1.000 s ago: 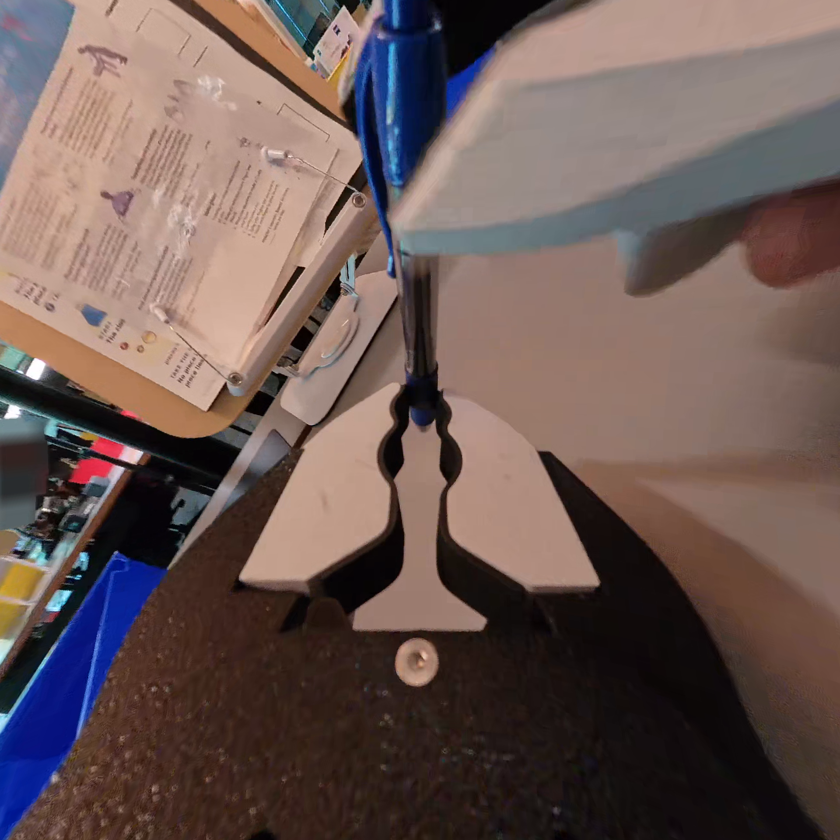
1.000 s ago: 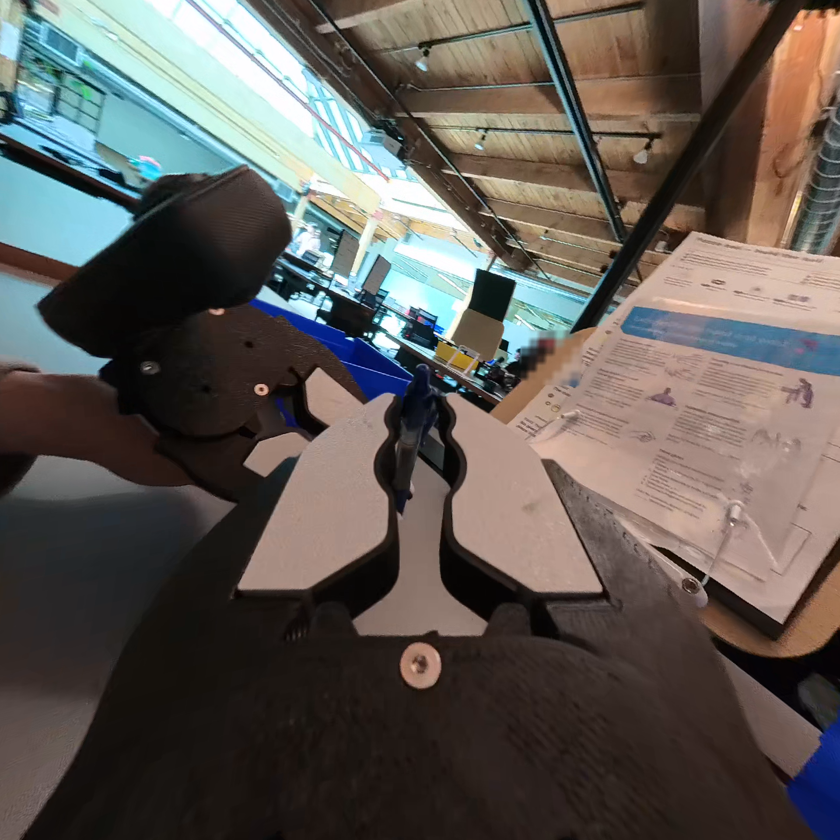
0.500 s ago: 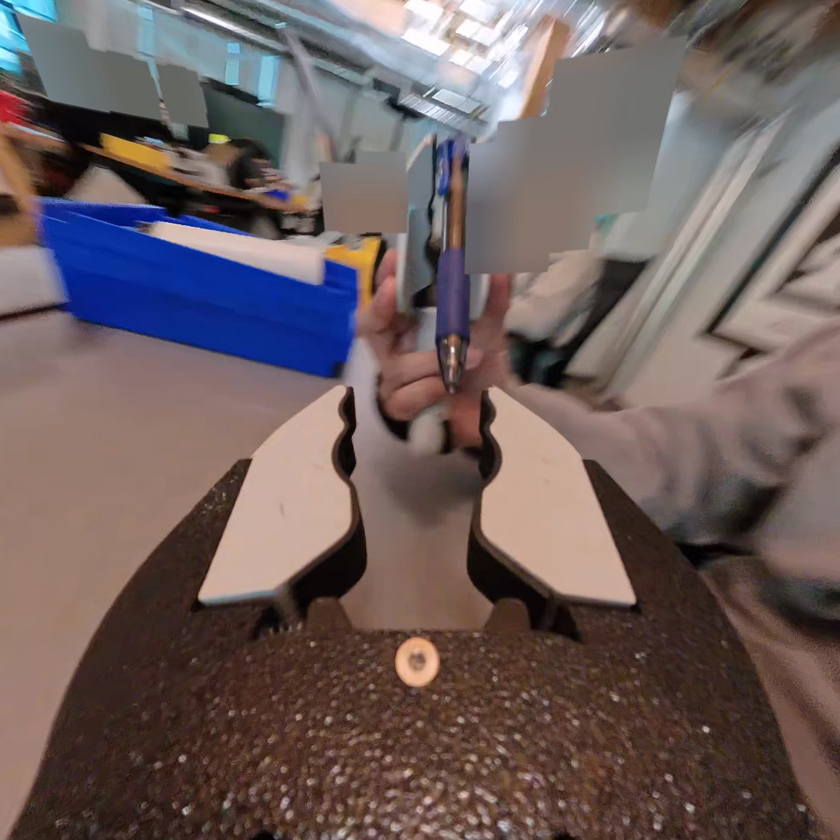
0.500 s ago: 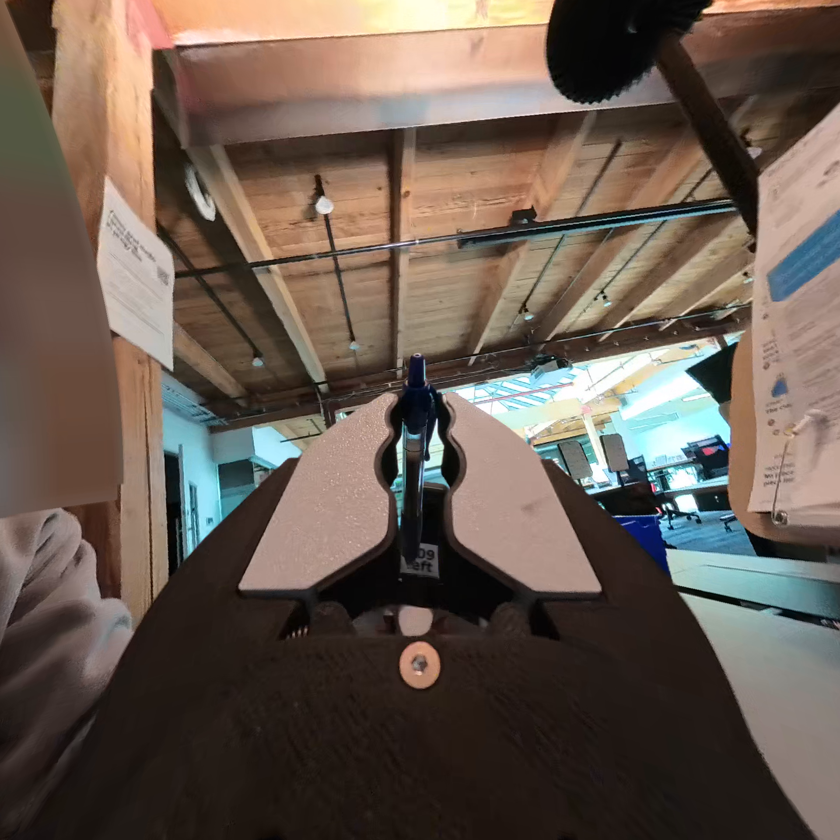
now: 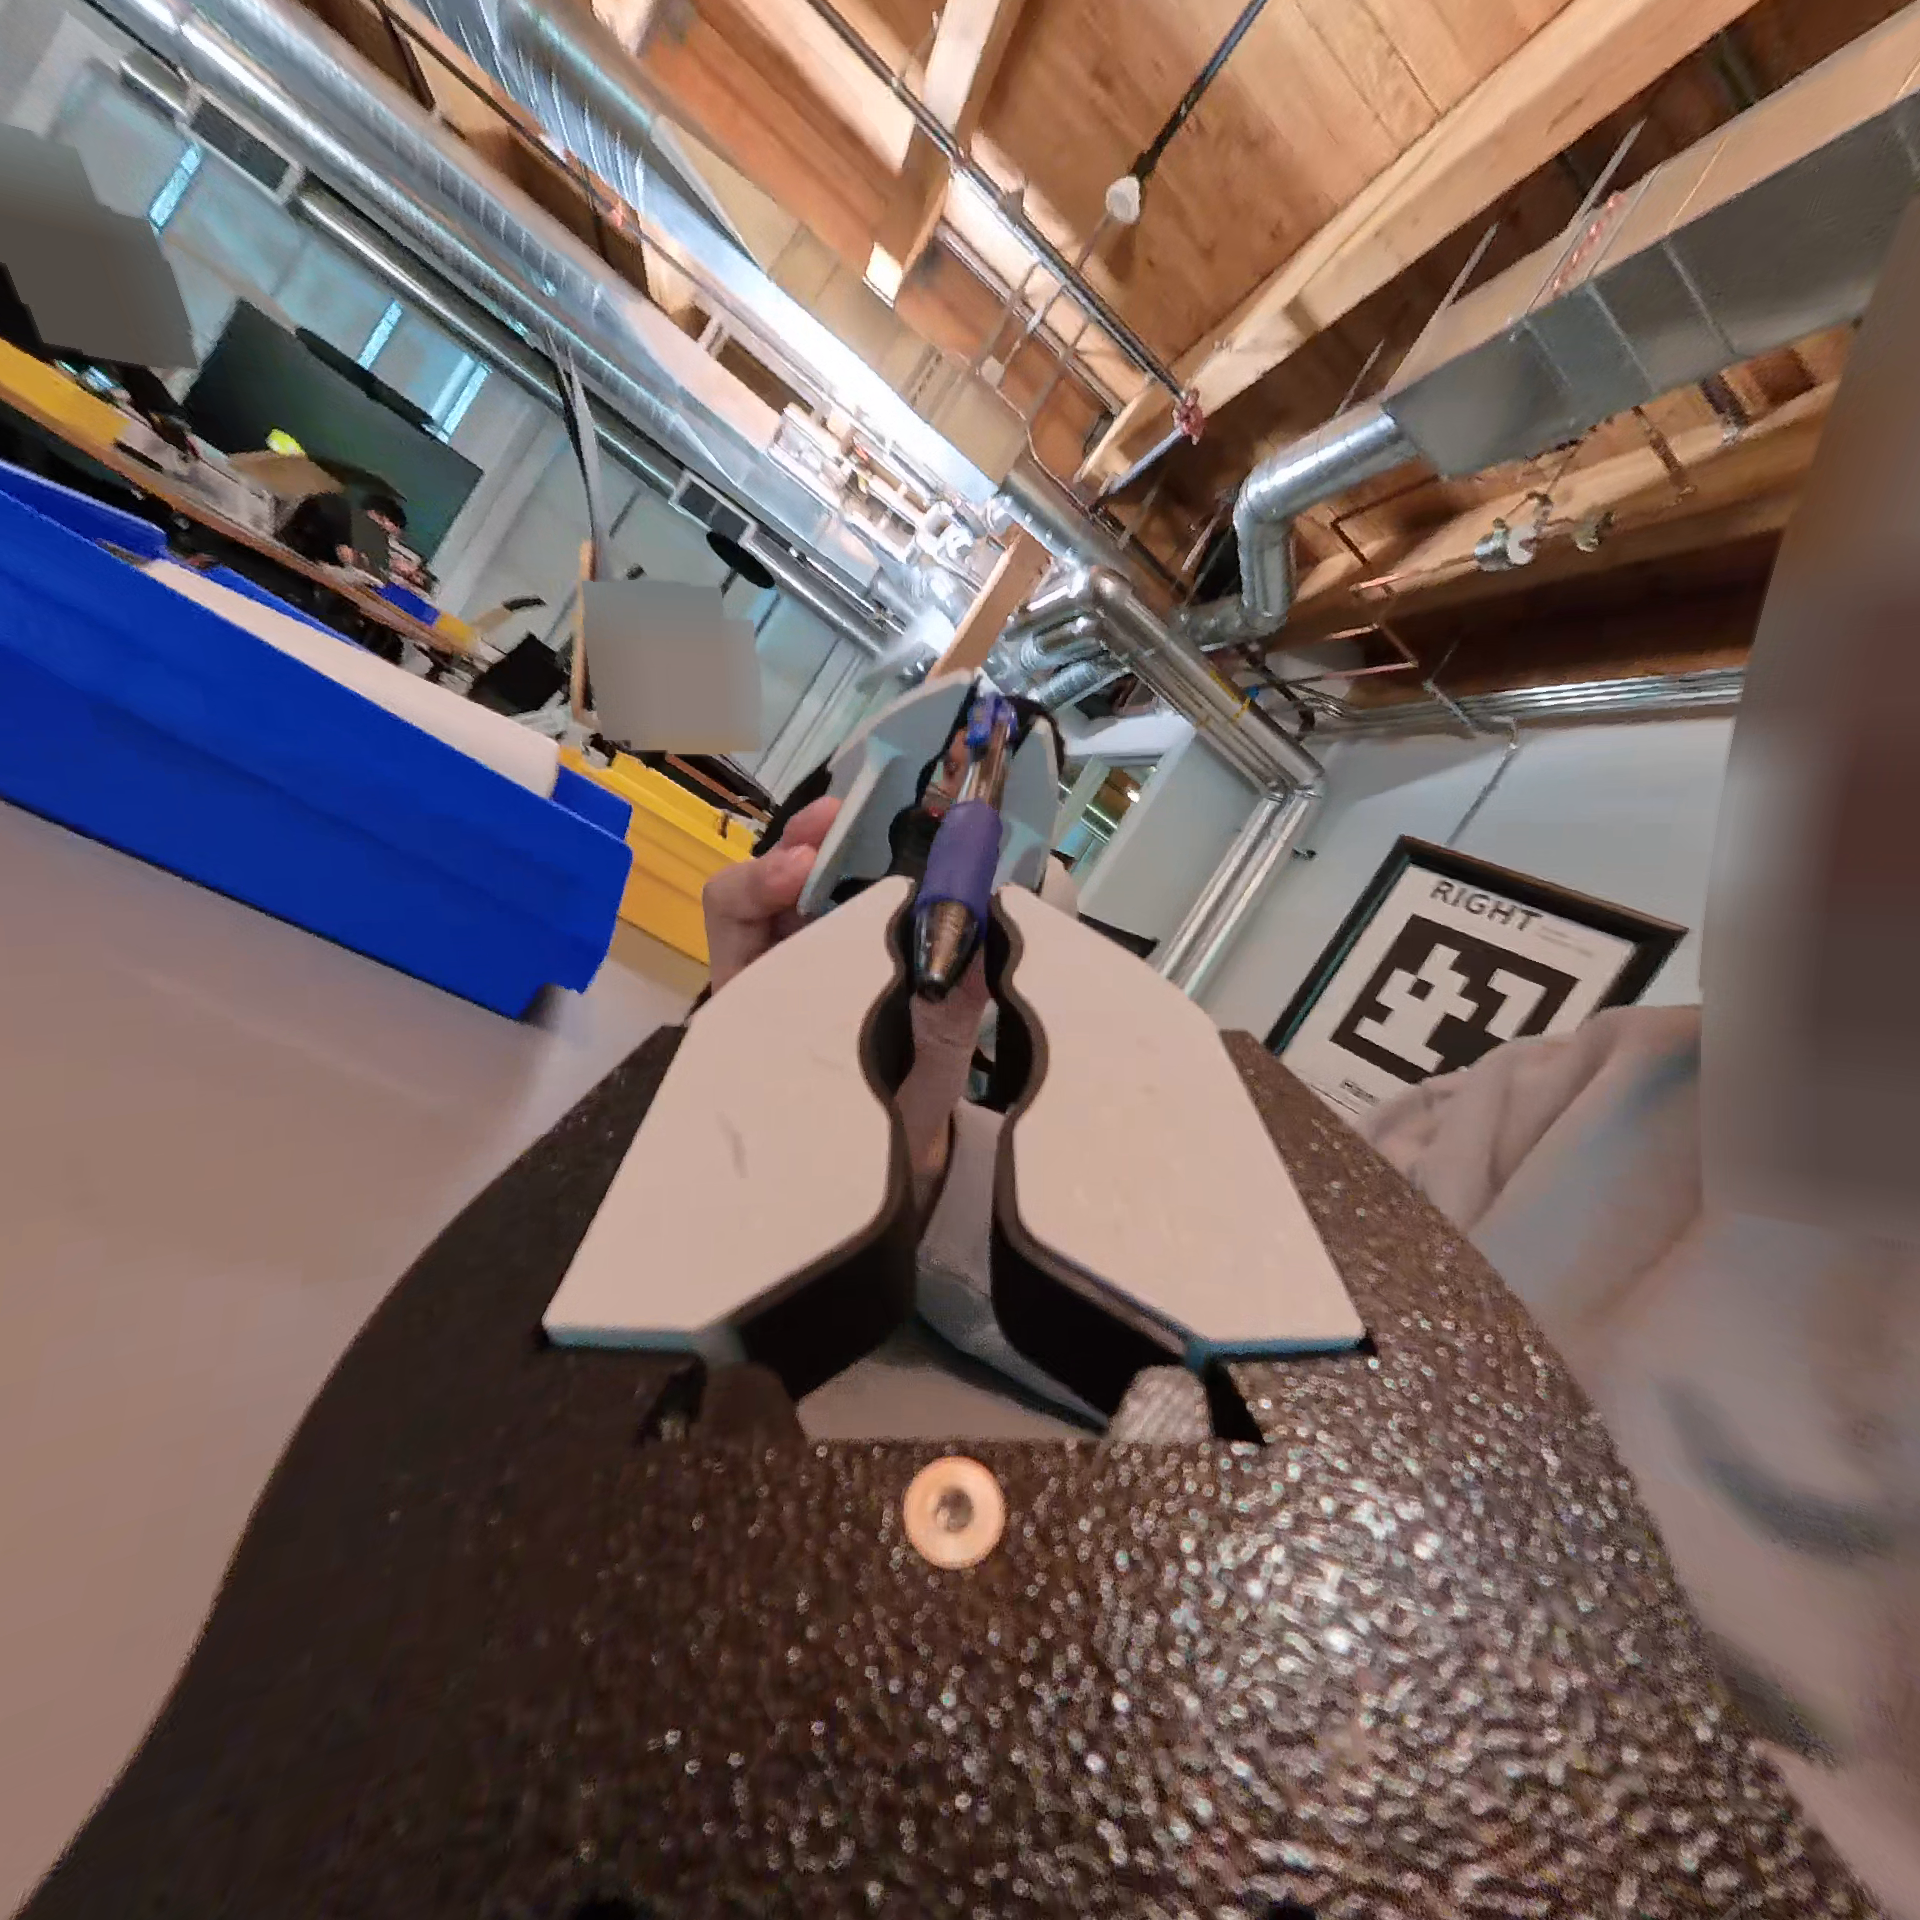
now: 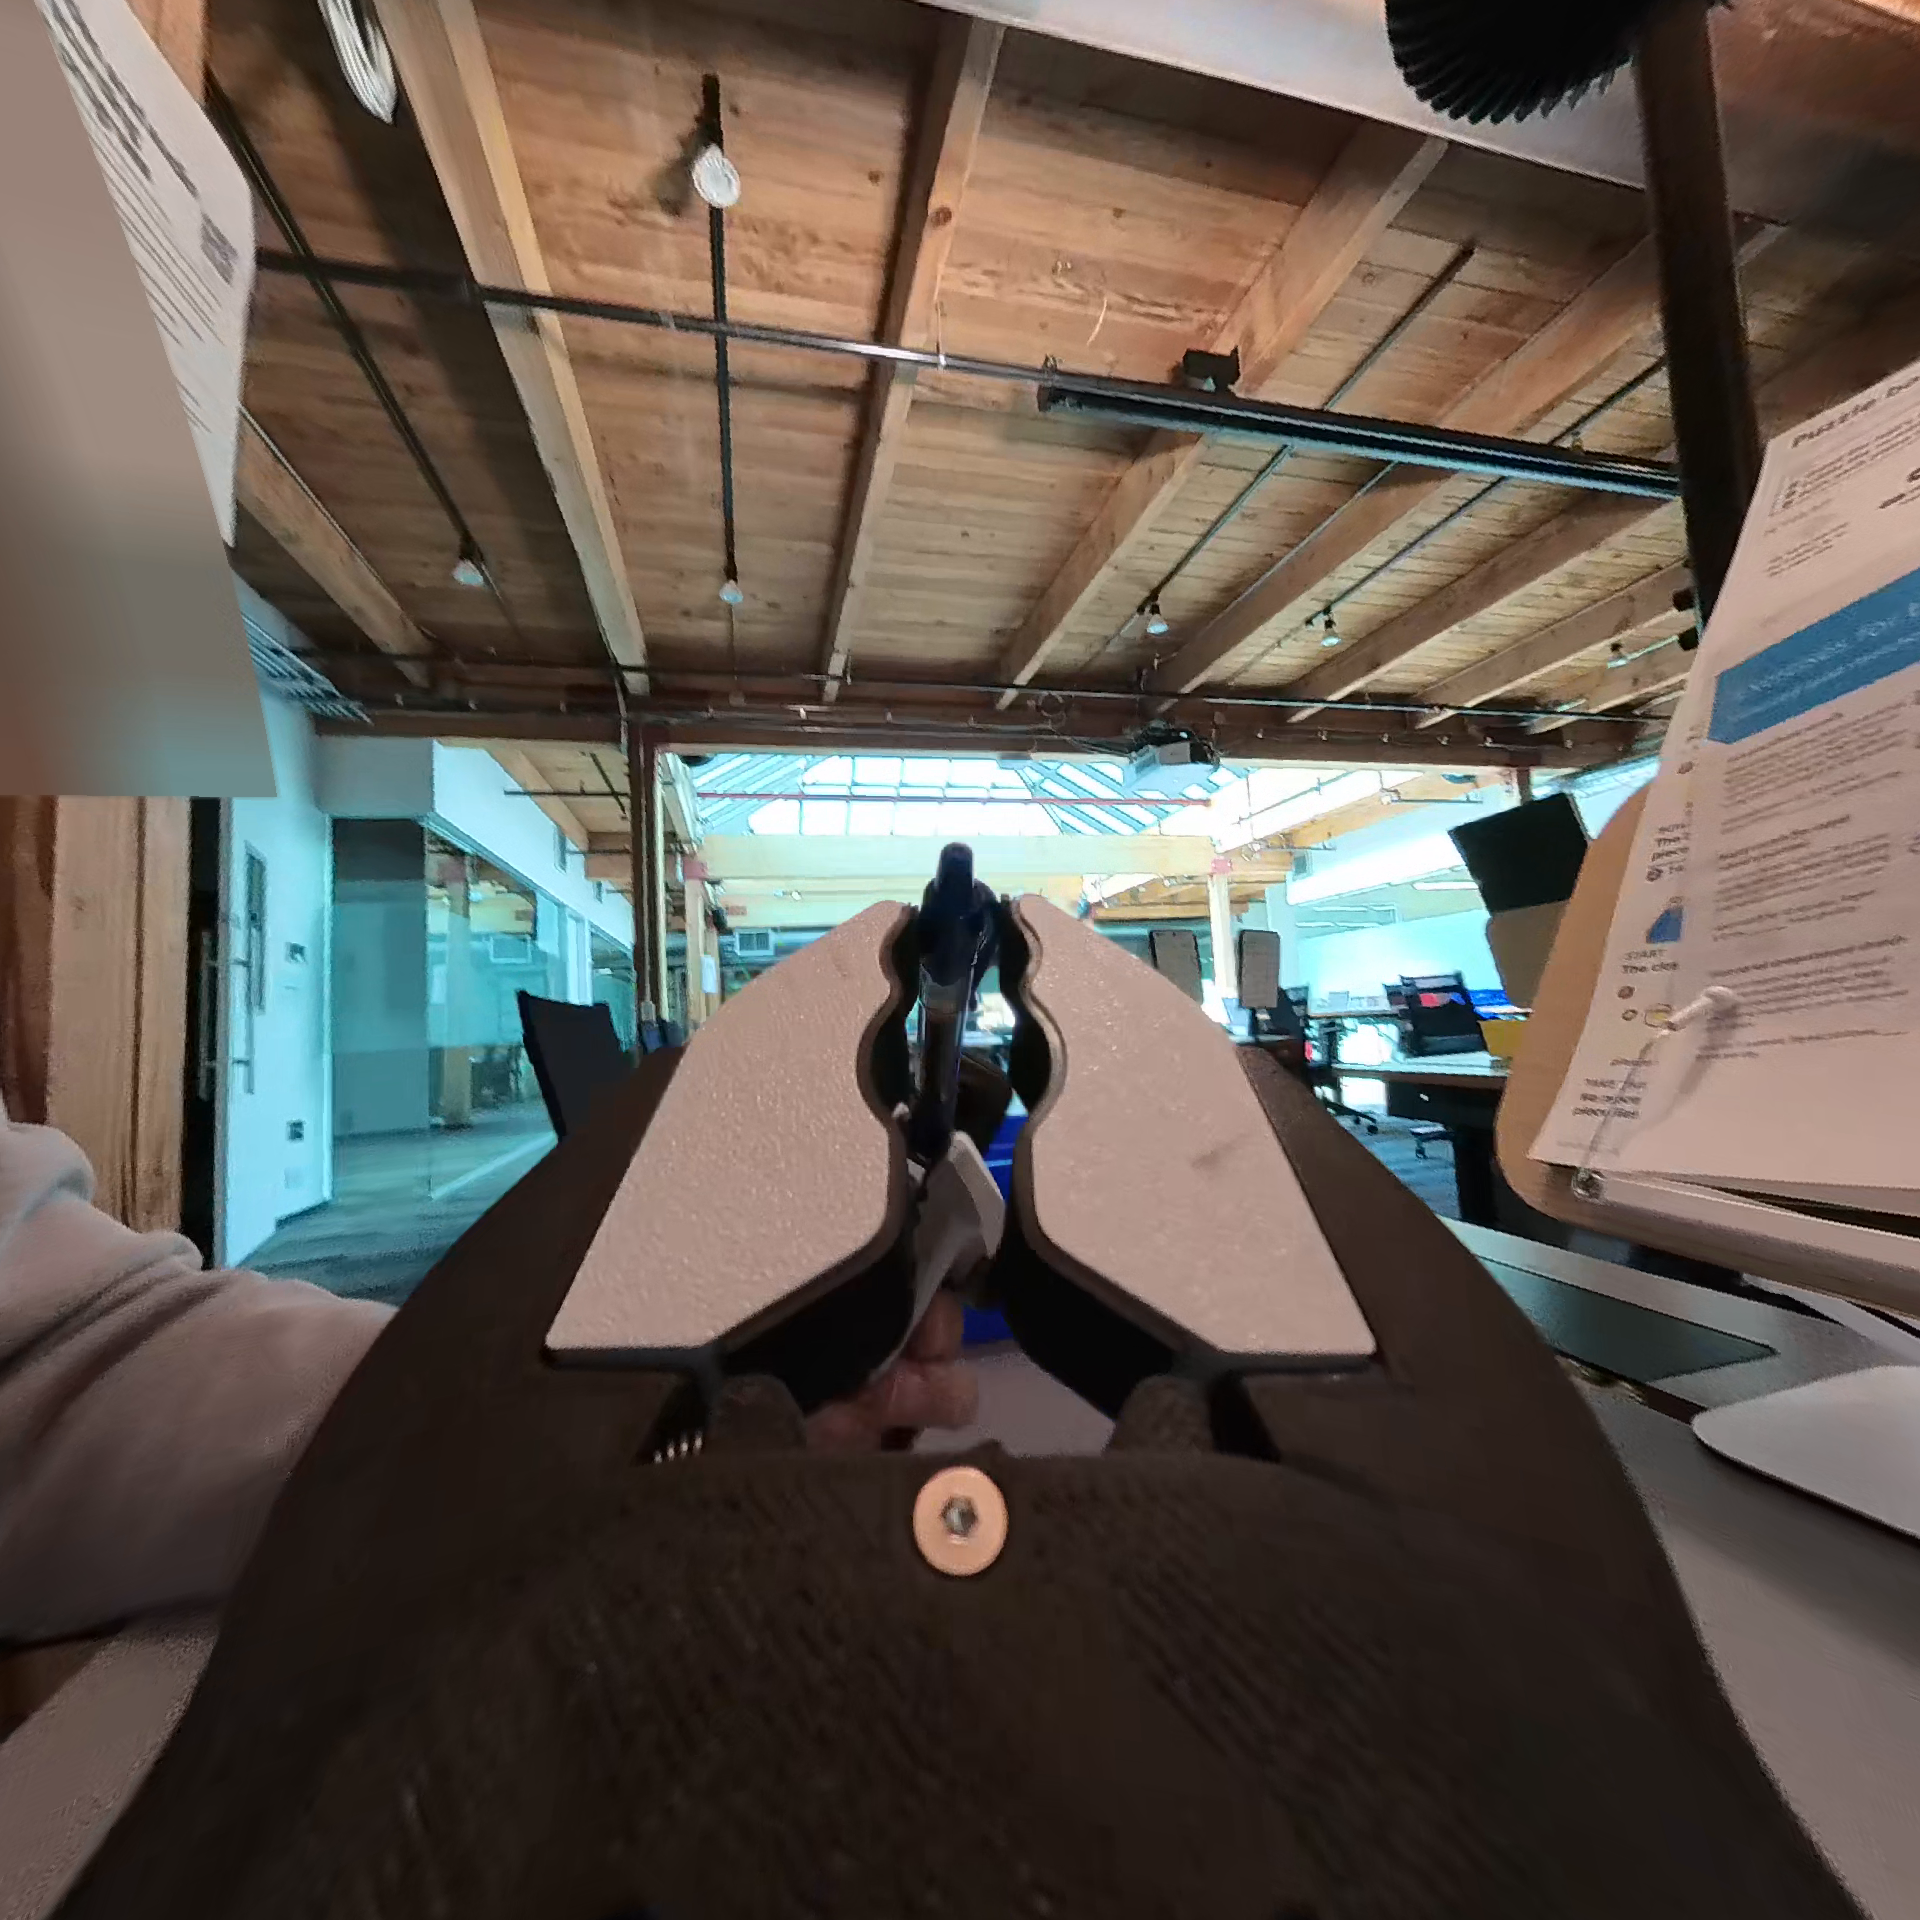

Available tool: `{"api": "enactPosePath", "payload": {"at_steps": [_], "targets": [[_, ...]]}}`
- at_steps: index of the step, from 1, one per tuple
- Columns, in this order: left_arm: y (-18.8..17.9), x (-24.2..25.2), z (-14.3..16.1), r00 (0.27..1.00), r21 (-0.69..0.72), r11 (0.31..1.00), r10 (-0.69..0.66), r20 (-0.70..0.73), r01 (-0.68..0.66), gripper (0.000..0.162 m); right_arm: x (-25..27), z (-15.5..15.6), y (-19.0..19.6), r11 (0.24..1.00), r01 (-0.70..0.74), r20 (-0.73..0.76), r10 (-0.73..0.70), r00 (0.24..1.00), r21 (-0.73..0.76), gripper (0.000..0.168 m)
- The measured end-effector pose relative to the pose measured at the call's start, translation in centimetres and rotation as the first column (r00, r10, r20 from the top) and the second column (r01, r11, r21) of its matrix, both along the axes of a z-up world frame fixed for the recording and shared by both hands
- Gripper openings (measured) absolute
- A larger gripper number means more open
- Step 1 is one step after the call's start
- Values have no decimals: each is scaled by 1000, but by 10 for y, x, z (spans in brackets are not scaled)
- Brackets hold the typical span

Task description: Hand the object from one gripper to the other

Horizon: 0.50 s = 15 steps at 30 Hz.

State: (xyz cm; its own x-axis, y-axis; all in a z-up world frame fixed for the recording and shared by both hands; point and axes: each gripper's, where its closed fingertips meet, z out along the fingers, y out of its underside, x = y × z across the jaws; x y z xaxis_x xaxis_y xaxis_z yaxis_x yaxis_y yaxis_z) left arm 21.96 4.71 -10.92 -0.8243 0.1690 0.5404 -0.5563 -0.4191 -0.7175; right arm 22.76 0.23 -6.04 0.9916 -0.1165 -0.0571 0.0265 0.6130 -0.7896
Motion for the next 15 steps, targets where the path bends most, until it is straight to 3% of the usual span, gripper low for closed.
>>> {"api": "enactPosePath", "payload": {"at_steps": [7, 9, 15], "targets": [[9, 11, -3, 986, 49, 987, 149, 73, -153, 12, 5, -9, 5, 996, 45, 14, -44, 999, -78, 14], [10, 12, -1, 988, 31, 989, 146, 48, -147, 20, 5, -11, 8, 995, 51, 19, -50, 999, -90, 14], [19, 19, 2, 987, -13, 987, 158, -1, -158, 17, 7, -13, 8, 994, 36, 5, -35, 999, -102, 14]]}}
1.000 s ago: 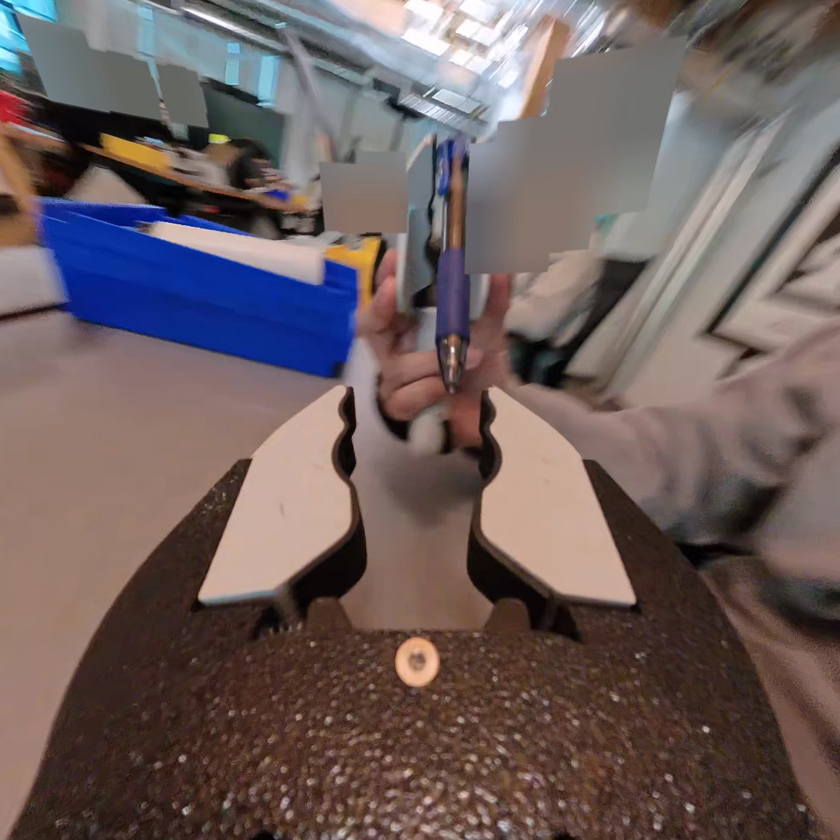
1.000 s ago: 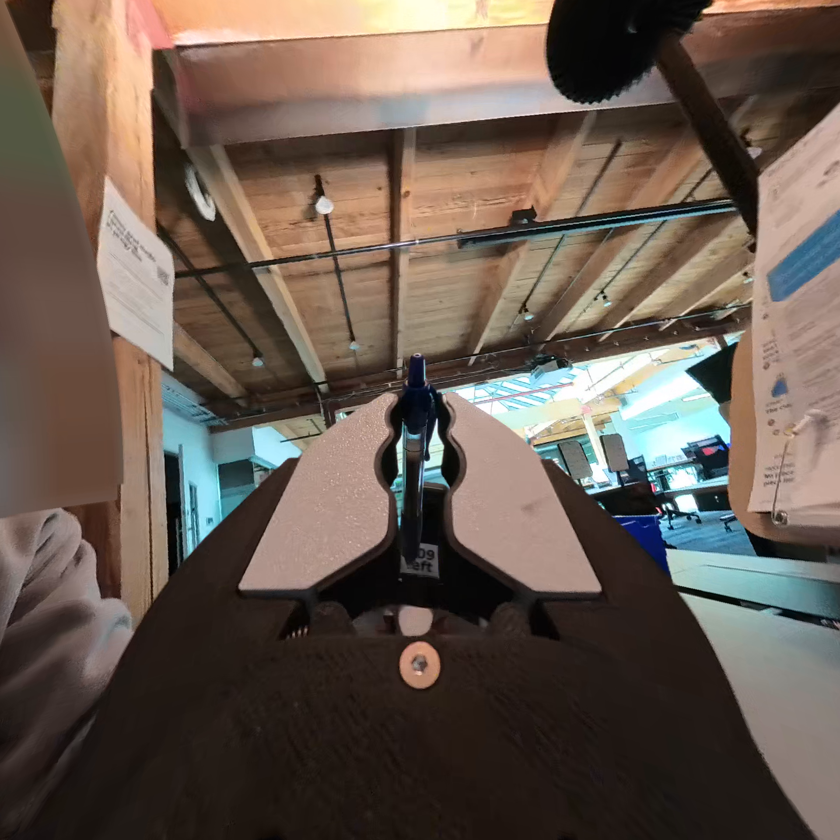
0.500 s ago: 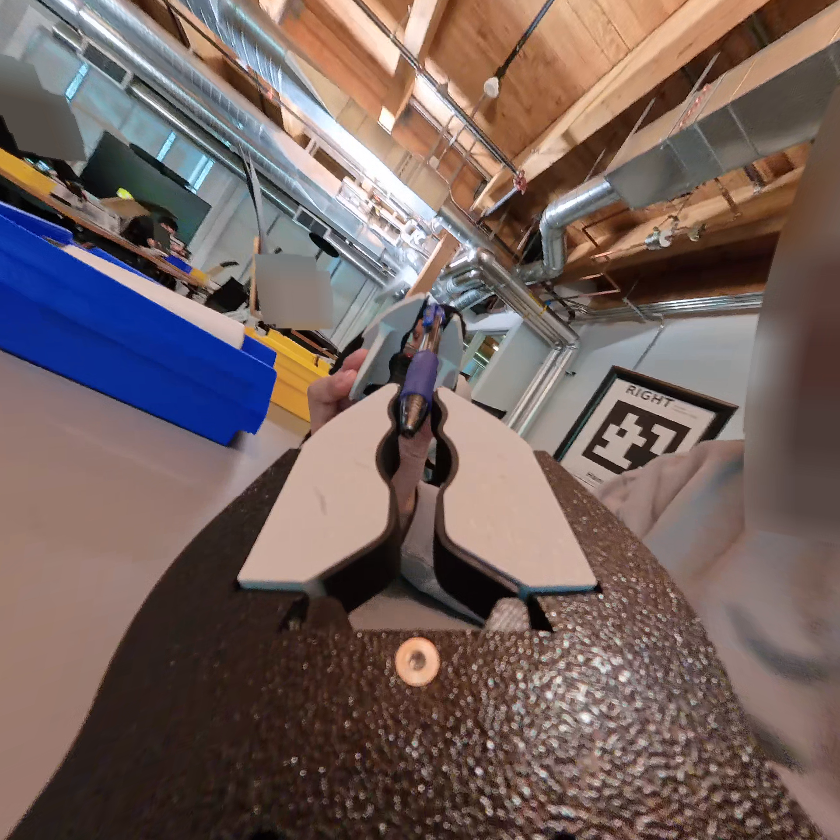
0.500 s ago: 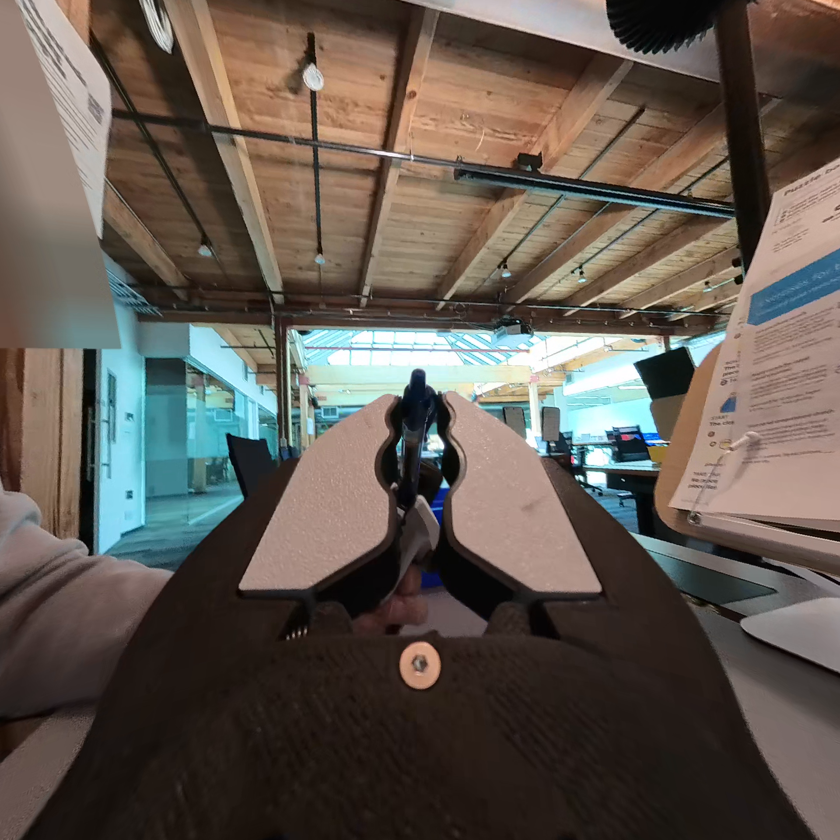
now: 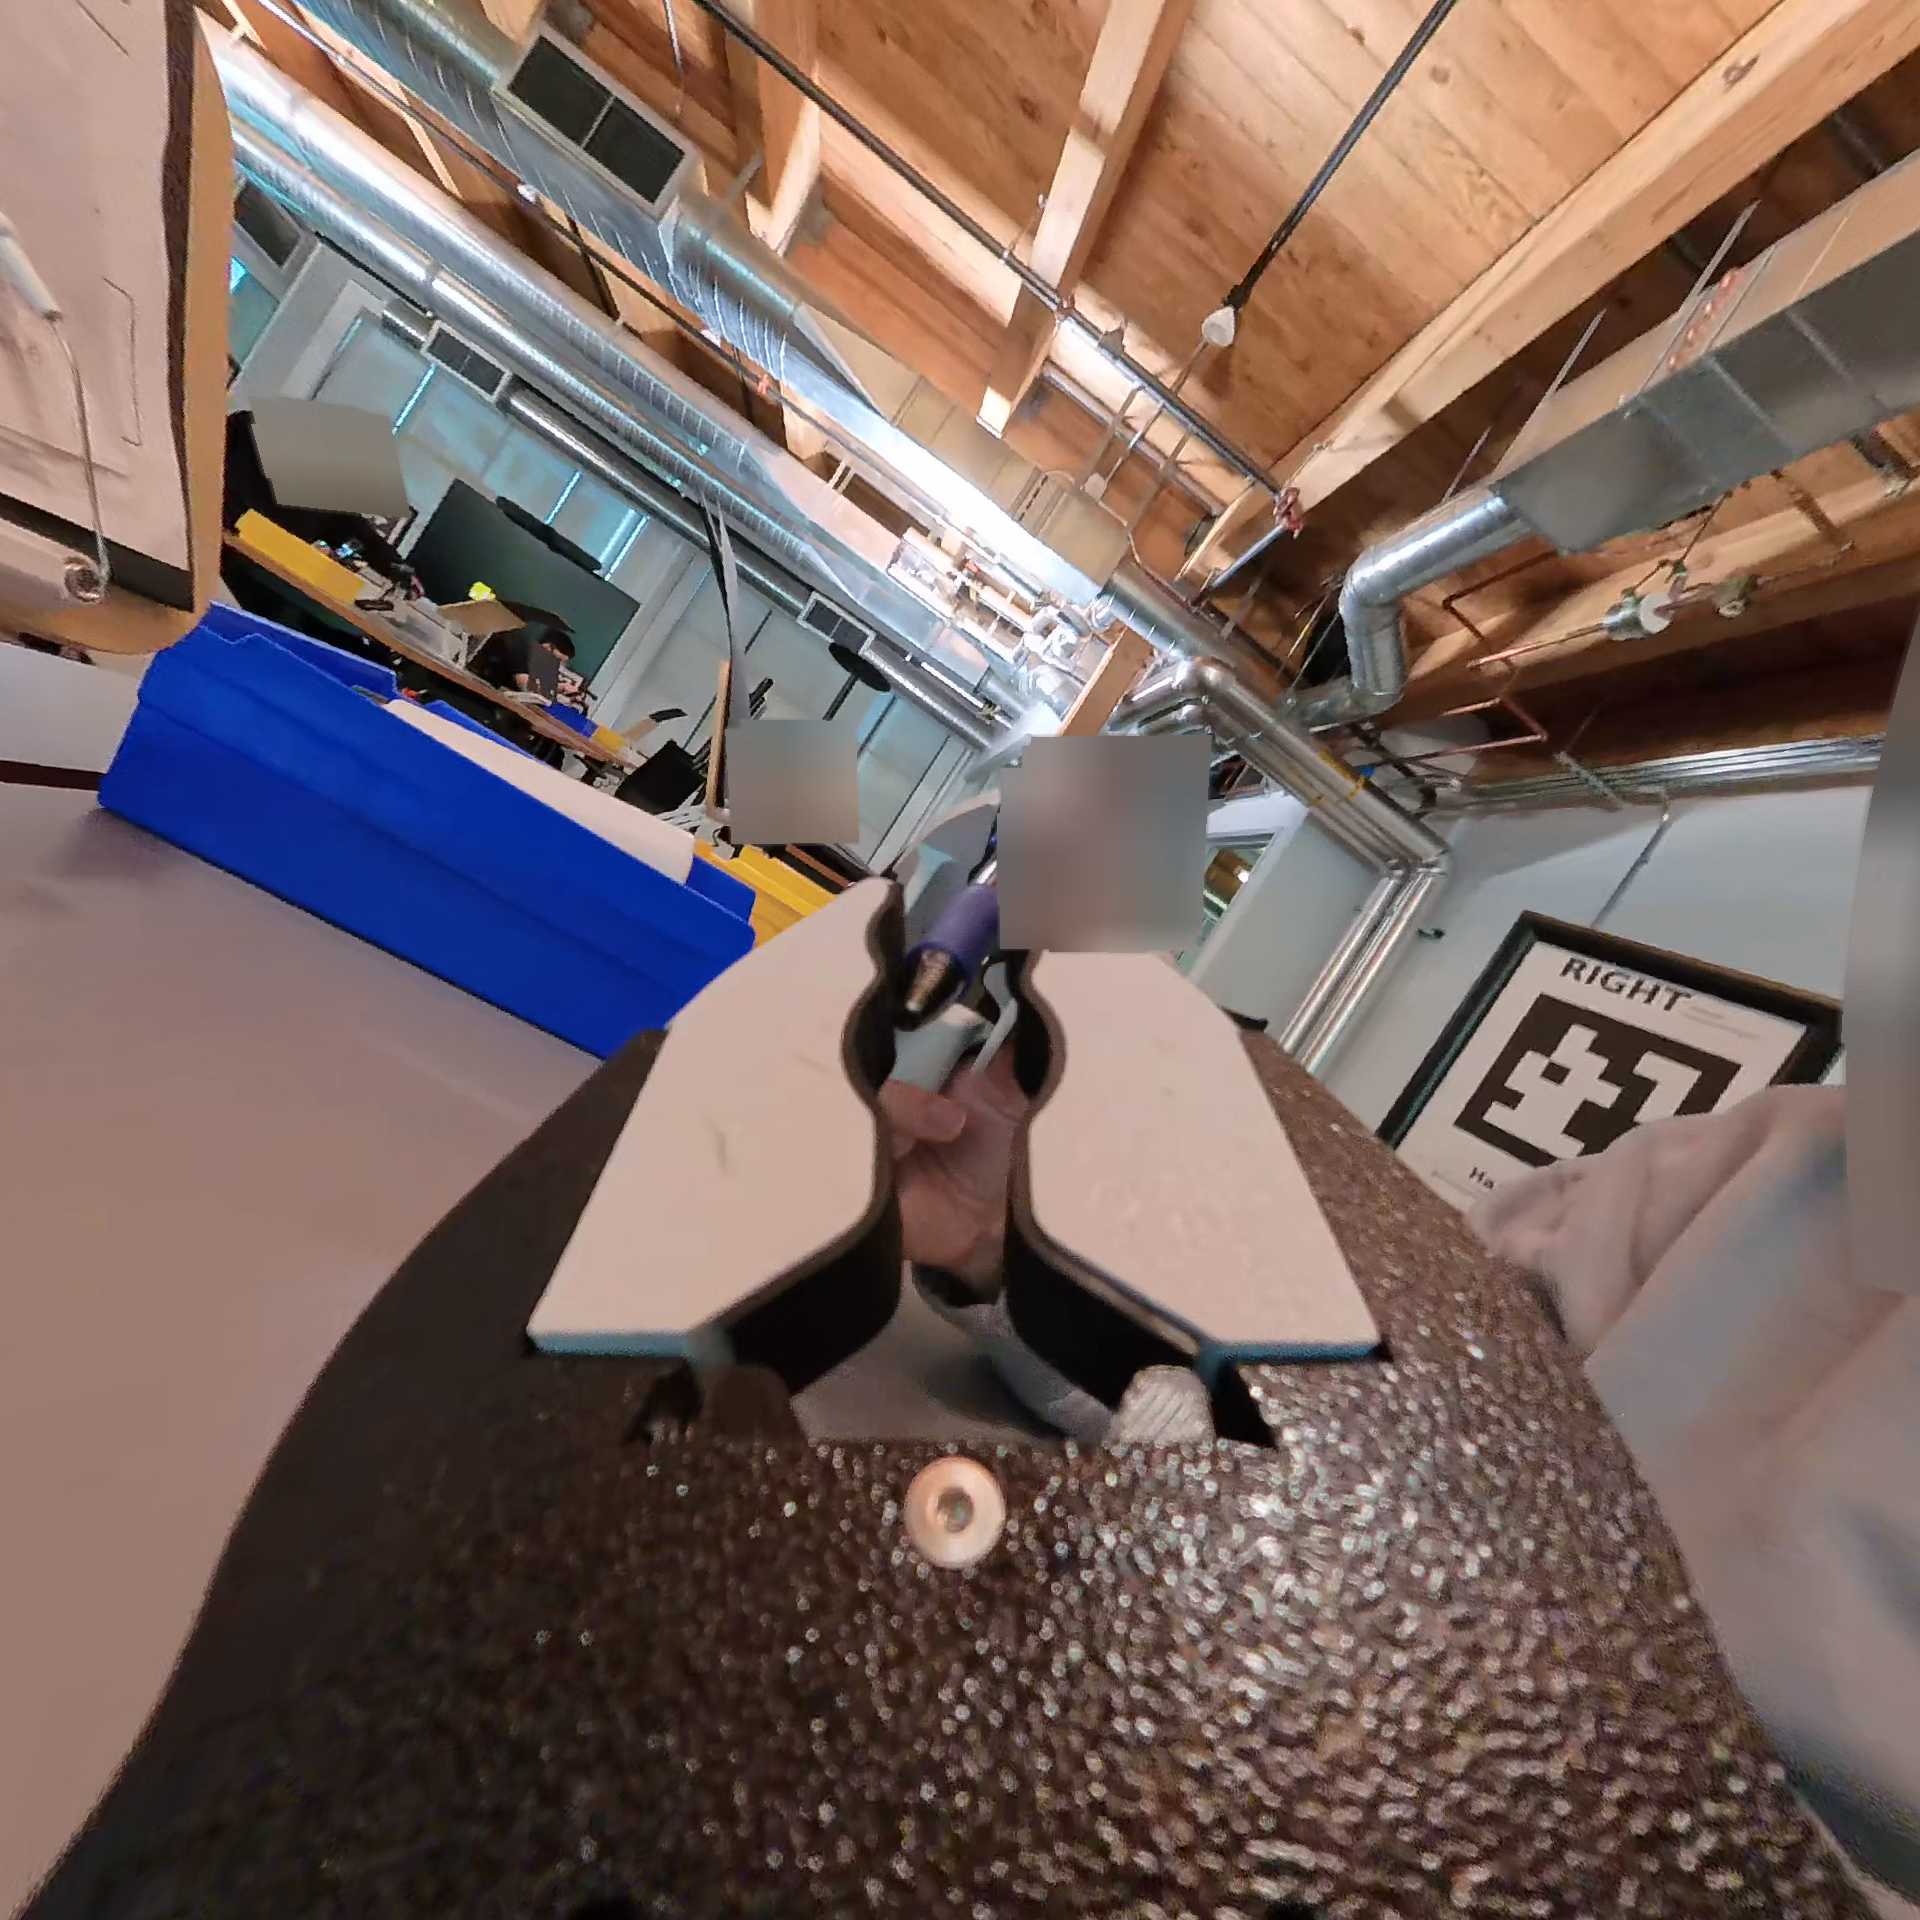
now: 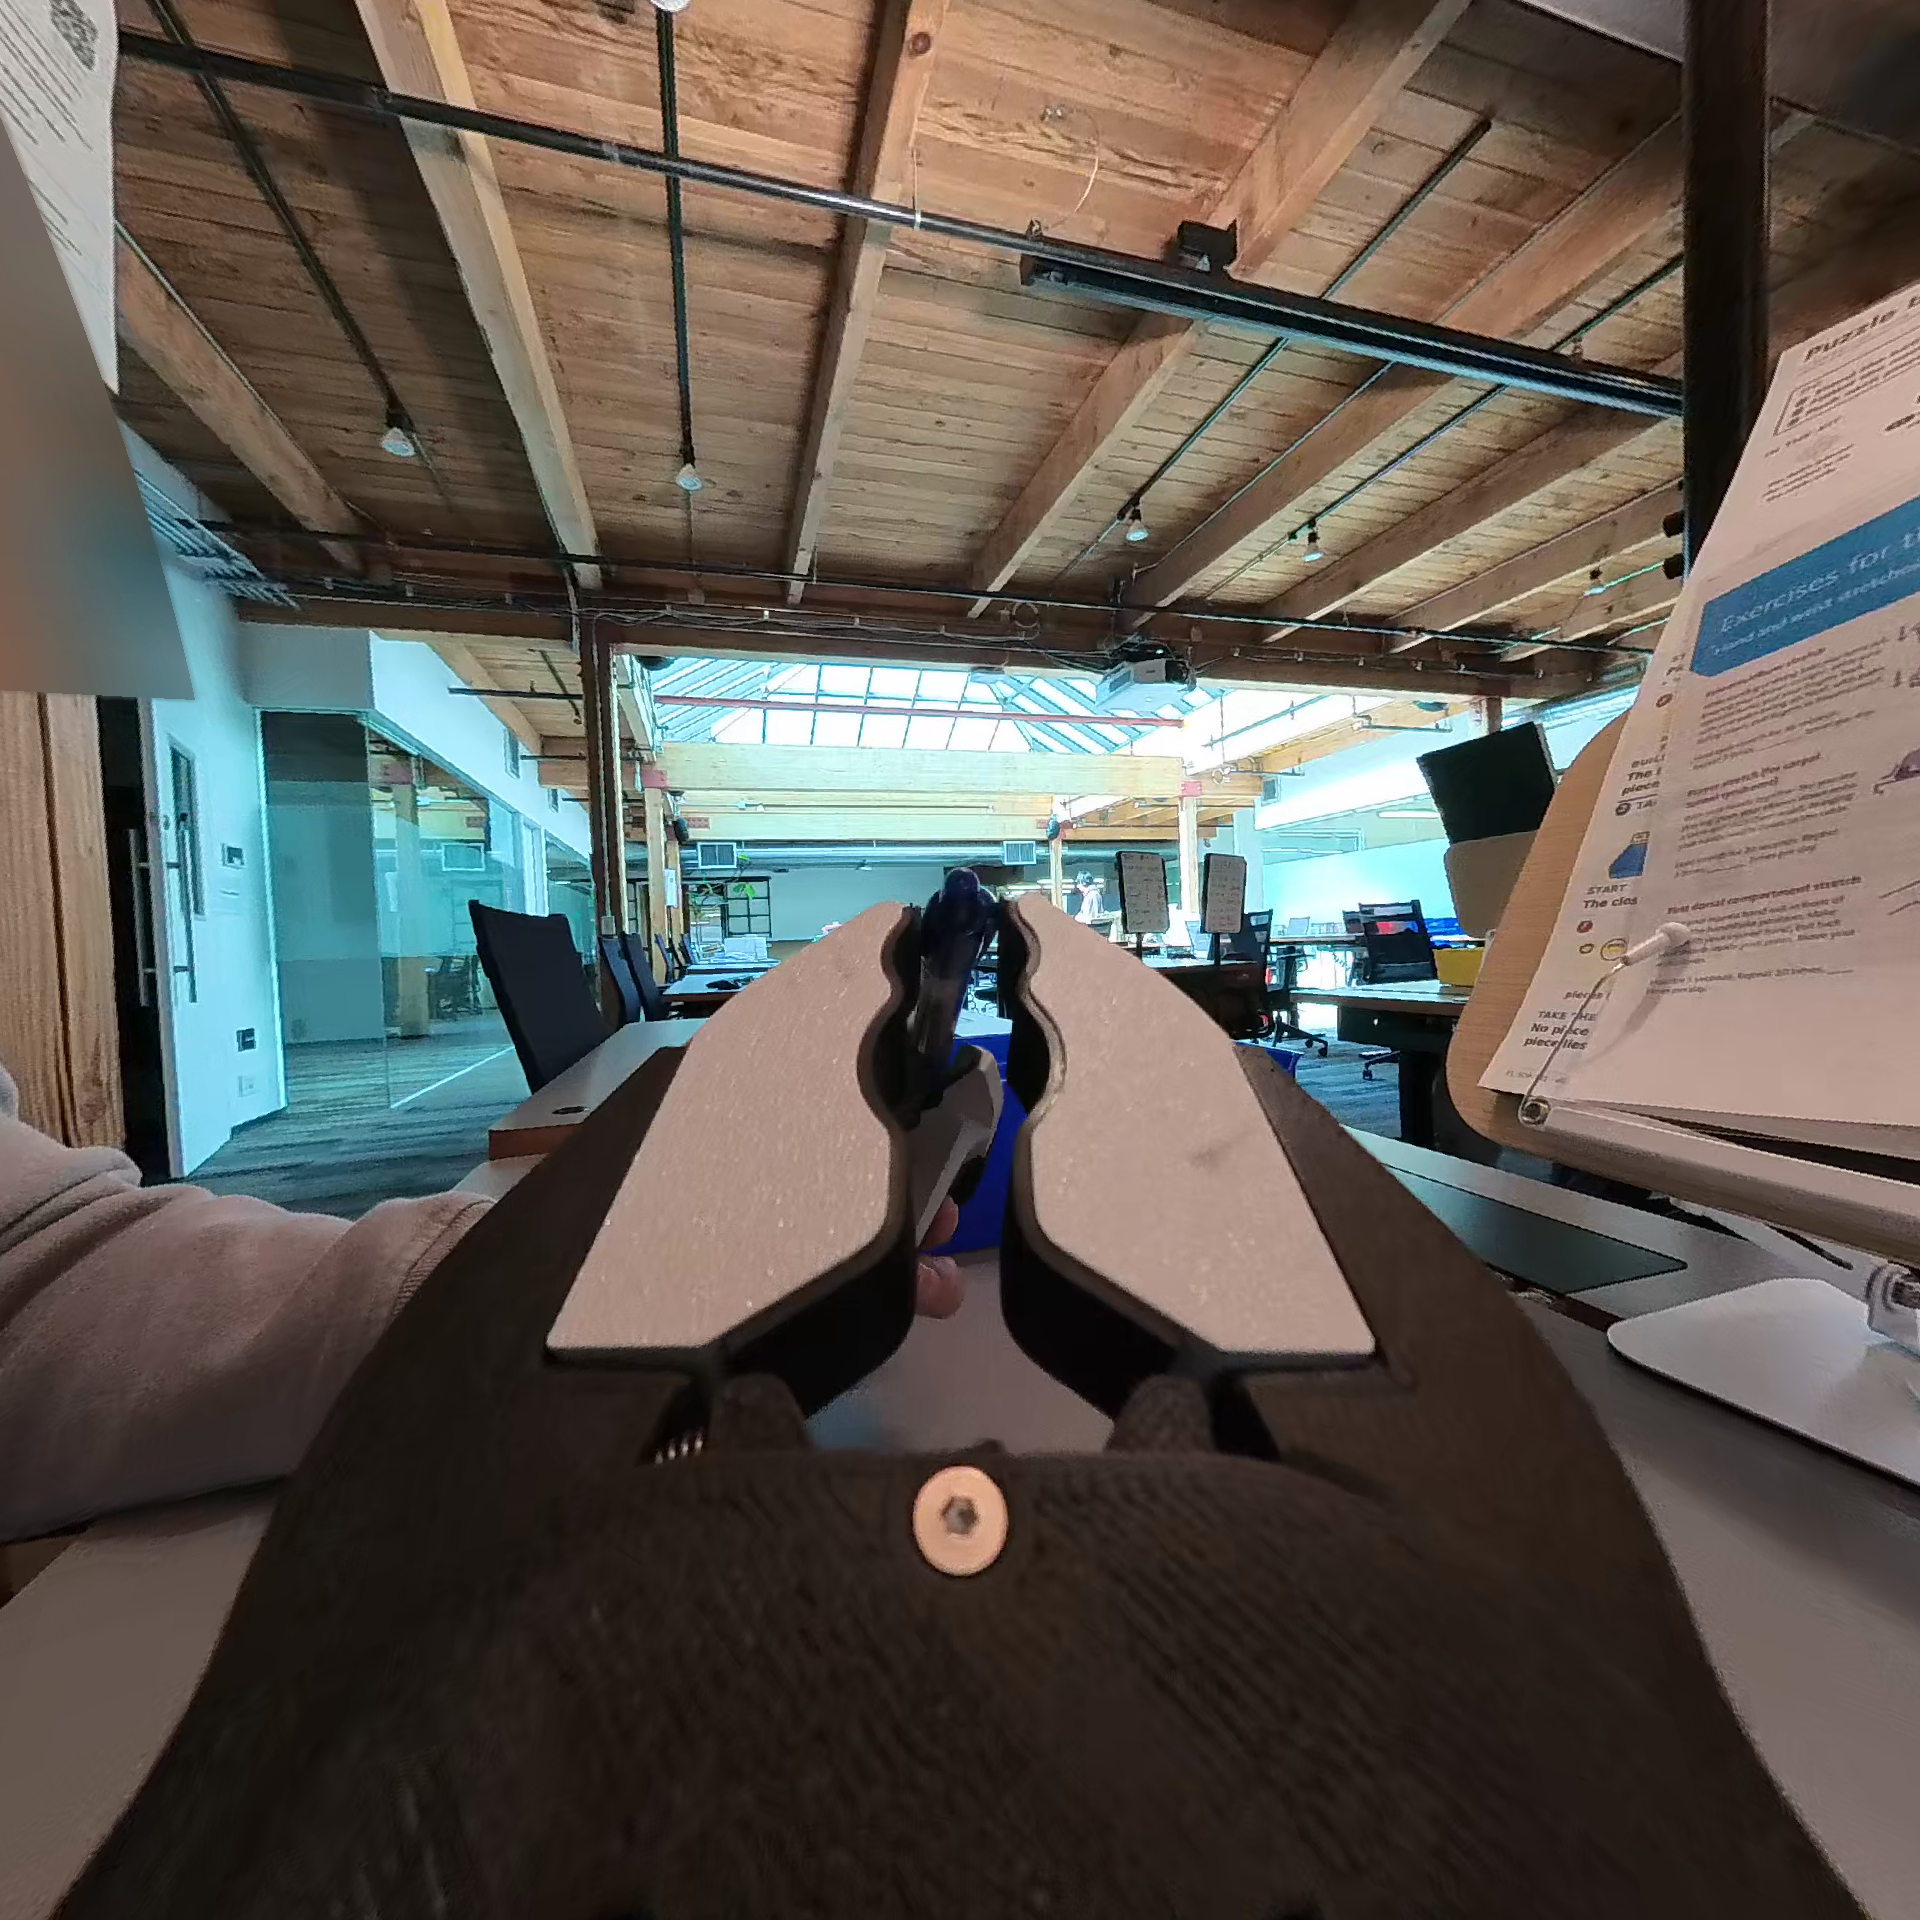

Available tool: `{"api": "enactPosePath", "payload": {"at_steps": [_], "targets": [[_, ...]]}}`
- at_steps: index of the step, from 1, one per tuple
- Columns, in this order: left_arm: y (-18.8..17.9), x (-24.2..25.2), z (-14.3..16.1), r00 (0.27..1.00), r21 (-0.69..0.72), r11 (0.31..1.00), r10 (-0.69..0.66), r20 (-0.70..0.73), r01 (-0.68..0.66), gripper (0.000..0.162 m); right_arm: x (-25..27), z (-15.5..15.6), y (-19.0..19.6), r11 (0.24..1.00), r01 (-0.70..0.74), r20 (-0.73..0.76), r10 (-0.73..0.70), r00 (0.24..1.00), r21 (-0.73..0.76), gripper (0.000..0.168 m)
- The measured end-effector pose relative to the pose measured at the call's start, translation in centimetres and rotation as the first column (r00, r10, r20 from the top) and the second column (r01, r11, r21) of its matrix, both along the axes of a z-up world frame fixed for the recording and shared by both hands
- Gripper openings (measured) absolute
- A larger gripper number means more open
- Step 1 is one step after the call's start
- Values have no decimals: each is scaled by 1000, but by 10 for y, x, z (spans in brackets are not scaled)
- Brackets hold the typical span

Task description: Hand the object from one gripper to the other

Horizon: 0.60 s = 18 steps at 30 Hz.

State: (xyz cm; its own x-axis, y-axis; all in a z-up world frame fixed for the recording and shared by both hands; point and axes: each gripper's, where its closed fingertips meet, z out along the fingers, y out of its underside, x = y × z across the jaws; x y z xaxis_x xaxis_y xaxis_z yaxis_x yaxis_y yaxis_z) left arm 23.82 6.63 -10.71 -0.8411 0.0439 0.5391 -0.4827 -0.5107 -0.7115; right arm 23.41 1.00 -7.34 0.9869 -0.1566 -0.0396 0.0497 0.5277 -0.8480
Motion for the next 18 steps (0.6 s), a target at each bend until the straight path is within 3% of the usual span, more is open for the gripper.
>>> {"api": "enactPosePath", "payload": {"at_steps": [5, 8, 14, 16, 18], "targets": [[1, -5, 4, 998, 47, 999, 19, 67, -23, 13, -1, 1, 0, 1000, -6, 2, 6, 1000, 5, 14], [-3, -5, -3, 997, 112, 993, 19, 71, -27, 25, -2, 2, 0, 1000, -8, 5, 8, 1000, 8, 14], [-6, -10, 2, 993, 120, 993, 5, 117, -19, 11, 6, -2, -5, 1000, 11, -22, -11, 1000, -2, 15], [-4, -7, 1, 985, 174, 980, 66, 160, -94, 11, 15, -9, -6, 992, 112, 2, -113, 994, -58, 19], [0, 3, -3, 965, 232, 949, 168, 199, -213, 11, 27, -15, -7, 933, 323, 128, -305, 944, -158, 43]]}}
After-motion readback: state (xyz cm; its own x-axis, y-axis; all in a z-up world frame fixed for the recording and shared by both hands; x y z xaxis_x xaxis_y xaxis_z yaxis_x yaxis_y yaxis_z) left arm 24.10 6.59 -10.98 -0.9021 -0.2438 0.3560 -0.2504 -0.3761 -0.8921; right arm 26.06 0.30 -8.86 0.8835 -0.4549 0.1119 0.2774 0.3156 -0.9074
